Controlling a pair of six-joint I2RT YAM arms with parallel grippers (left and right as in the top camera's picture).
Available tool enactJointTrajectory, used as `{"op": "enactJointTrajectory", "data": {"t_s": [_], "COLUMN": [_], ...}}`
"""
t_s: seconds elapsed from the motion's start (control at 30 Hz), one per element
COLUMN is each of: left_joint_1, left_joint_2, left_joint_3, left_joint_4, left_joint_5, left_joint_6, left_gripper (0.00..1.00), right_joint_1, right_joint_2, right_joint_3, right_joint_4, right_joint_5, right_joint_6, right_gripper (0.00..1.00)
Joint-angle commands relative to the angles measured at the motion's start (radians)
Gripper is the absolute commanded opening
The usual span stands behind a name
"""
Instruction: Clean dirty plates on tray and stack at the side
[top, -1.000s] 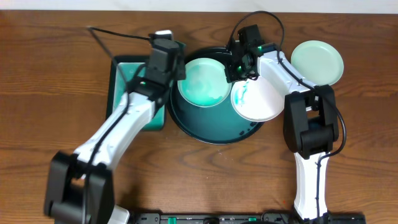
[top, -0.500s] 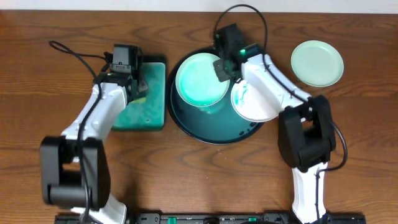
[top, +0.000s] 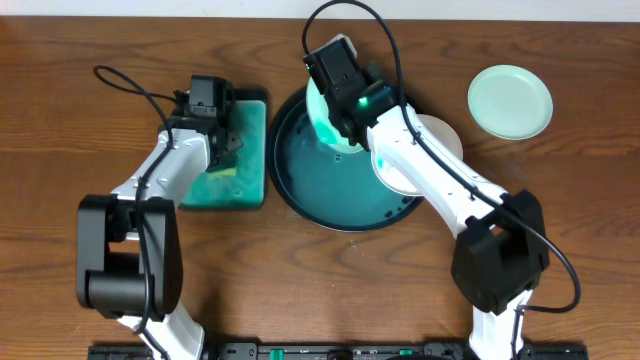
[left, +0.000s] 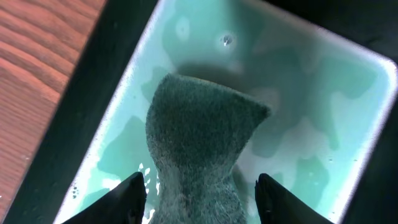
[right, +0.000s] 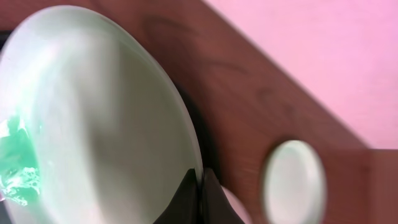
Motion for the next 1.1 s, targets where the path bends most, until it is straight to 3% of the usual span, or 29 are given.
{"op": "enactJointTrajectory", "data": {"t_s": [0.0,0.1,0.33,0.7,1.07], "left_joint_1": [0.006,0.006,0.017,0.021,0.119], "left_joint_2": [-0.090,-0.135,-0.169,-0.168,-0.168], "left_joint_3": [0.003,0.003,0.003,0.003,0.003], "left_joint_4": [-0.002,-0.002,-0.003,-0.016,-0.071], "left_joint_5": [-0.006,-0.006,-0.006,-0.014,-0.013], "left_joint_6": [-0.004,-0.004,-0.003,0.049,0.048], "left_gripper": [0.59,0.64,0.66,0.78,0.79], "right_joint_1": [0.029,0.048,0.103,0.179,0.184], "right_joint_2": [-0.048,-0.050,-0.050,-0.050,-0.050], "right_joint_3": [0.005,0.005,0.005,0.005,0.005], "right_joint_4": [0.003,0.007,0.047,0.209,0.236], "right_joint_5": [0.170,0.236,0.357,0.506,0.501], "right_joint_6": [-0.106,-0.176,-0.357,-0.628,-0.651], "right_gripper": [0.01,0.01,0.01,0.01,0.01]}}
